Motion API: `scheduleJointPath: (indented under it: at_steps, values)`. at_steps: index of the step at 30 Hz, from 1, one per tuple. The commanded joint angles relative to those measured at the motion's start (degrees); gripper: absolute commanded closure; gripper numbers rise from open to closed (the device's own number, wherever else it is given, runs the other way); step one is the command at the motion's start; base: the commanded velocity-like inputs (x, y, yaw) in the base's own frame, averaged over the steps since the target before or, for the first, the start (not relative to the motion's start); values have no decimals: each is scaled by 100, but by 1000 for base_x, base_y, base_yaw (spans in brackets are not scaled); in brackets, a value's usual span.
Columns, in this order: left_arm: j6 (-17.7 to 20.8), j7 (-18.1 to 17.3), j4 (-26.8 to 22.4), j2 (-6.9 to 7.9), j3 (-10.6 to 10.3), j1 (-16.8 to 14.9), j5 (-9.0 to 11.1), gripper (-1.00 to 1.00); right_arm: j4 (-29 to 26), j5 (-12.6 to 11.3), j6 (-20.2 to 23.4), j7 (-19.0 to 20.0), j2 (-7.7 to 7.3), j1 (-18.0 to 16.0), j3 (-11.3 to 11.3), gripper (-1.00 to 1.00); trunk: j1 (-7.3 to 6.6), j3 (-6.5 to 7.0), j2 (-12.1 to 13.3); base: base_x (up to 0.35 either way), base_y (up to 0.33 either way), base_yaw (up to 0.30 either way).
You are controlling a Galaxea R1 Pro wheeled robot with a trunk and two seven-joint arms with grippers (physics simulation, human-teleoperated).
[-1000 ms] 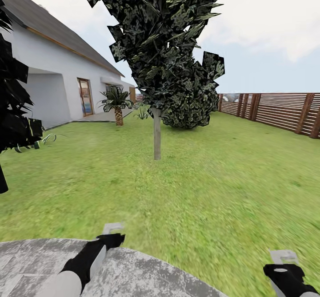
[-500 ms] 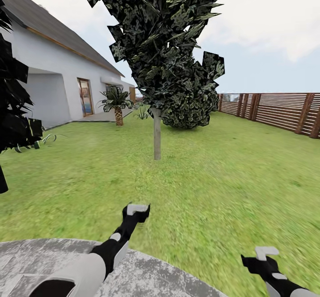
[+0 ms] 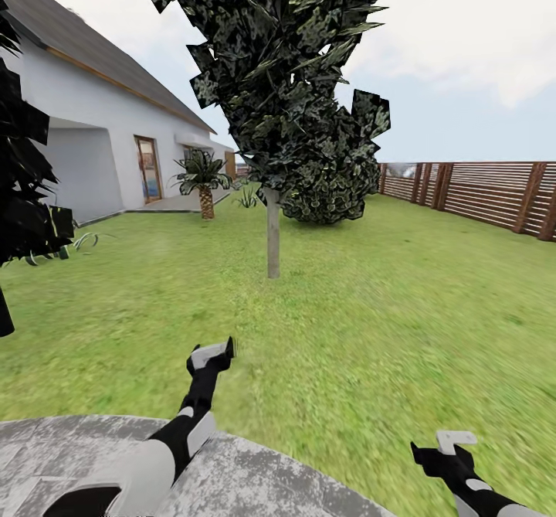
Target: In the garden, pick up the pesticide atomizer on the floor and spray pesticide onto both trees until each tree trunk is fully covered.
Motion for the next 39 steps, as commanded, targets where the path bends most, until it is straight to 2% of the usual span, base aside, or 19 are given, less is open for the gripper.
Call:
scheduleJointPath:
  at_steps: [1, 4, 5, 7, 9, 13, 14, 16, 19, 23, 39]
  values:
    - [-40, -71, 25, 37, 1, 0, 13, -100, -63, -10, 0, -95, -11, 0, -5, -100, 0, 0, 0, 0, 0, 0]
    - [-43, -330, 138, -18, 1, 2, -9, -100, -216, -2, 4, -280, -15, 0, -3, -100, 0, 0, 0, 0, 0, 0]
    - [-50, -446, 340, -17, -4, 1, -30, -100, -290, 2, 5, -331, -15, 0, 1, -100, 0, 0, 0, 0, 0, 0]
    - [-61, -580, 603, 47, -35, 2, -127, -100, -421, 7, 6, -384, -18, 0, 6, -100, 0, 0, 0, 0, 0, 0]
    - [-63, -620, 656, 68, -60, 1, -211, -100, -458, 9, 6, -399, -20, 0, 7, -100, 0, 0, 0, 0, 0, 0]
    - [-67, -899, 781, 87, -122, 2, -658, -100, -508, 14, 6, -416, -20, 0, 10, -100, 0, 0, 0, 0, 0, 0]
    - [-65, -1123, 812, 82, -130, 1, -885, -100, -514, 17, 6, -418, -16, 0, 13, -100, 0, 0, 0, 0, 0, 0]
    - [-63, -1458, 842, 81, -135, 1, -1173, -100, -519, 21, 6, -420, -12, 0, 15, -100, 22, -18, -40, 0, 0, 0]
    - [-61, -1713, 862, 87, -139, 3, -1379, -100, -526, 24, -4, -421, -8, 0, 17, -100, 88, -72, -160, 0, 0, 0]
    - [-59, -1819, 870, 89, -140, 1, -1463, -100, -533, 25, -68, -421, 10, 0, 18, -100, 176, -144, -321, 0, 0, 0]
    - [-58, -1827, 864, 98, -140, 3, -1472, -100, -534, 26, -134, -423, 20, 0, 19, -100, 527, -431, -963, 0, 0, 0]
